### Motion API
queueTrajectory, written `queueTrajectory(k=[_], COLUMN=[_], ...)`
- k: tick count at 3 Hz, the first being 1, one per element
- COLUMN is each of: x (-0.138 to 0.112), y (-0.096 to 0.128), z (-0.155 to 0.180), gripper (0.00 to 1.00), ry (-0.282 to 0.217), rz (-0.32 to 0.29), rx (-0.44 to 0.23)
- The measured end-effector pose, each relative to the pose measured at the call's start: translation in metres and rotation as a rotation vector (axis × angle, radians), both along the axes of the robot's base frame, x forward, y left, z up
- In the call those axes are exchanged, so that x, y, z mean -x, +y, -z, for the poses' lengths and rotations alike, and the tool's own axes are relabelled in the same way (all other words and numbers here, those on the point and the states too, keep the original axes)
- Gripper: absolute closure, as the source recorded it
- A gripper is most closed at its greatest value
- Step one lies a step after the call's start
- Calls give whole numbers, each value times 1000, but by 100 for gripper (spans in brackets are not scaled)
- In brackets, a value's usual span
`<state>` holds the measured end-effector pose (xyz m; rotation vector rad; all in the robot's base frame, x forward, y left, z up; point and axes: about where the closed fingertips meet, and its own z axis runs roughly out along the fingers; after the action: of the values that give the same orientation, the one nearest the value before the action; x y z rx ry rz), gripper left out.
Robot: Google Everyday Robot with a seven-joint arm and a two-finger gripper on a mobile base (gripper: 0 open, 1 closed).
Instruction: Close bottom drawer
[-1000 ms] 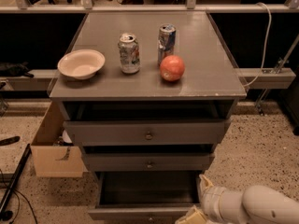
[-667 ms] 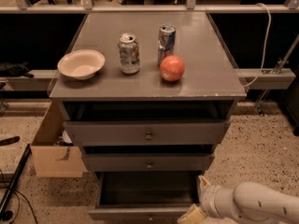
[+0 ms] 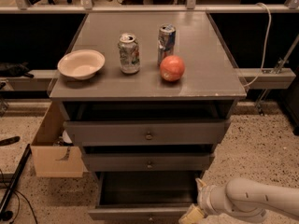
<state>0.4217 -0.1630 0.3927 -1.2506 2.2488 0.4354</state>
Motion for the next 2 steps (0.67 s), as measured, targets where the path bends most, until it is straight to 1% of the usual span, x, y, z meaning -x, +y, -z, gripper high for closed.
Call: queueTrajectory(k=[1,2], x=[11,14], y=[-7,-5], z=[39,46], gripper=[18,41], ry=[48,59], rz=[-1,-1], rx=[-16,-22])
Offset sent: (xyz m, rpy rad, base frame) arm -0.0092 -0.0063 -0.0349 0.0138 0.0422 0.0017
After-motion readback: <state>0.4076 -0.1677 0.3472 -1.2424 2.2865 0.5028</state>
